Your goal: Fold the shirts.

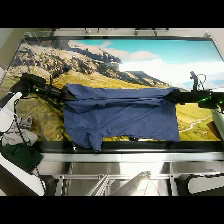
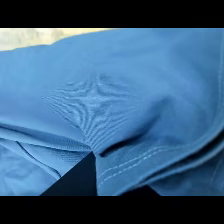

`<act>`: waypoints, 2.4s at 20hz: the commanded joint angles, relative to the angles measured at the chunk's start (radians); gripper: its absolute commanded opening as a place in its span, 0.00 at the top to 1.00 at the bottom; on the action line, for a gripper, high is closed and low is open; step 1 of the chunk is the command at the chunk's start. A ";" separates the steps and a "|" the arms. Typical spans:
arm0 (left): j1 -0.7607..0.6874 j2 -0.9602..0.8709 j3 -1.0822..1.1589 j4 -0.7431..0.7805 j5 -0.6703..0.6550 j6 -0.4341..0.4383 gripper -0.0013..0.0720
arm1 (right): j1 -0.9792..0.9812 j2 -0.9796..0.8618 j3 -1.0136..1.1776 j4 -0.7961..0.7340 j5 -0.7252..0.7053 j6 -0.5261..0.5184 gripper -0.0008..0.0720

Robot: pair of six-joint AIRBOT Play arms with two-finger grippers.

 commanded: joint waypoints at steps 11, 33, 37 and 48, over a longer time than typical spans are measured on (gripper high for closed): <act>0.001 -0.002 -0.018 0.026 -0.043 -0.003 0.96 | 0.000 -0.003 -0.003 -0.010 -0.008 0.001 0.96; 0.029 -0.002 0.249 -0.068 0.129 -0.113 0.00 | -0.050 0.011 0.021 0.135 0.022 0.089 0.30; 0.106 0.019 0.199 -0.058 0.393 -0.293 0.00 | -0.226 0.062 0.008 -0.066 0.264 0.220 0.31; 0.232 0.447 -0.609 0.272 0.094 -0.351 0.00 | -0.416 0.185 -0.333 -0.395 0.185 0.253 0.31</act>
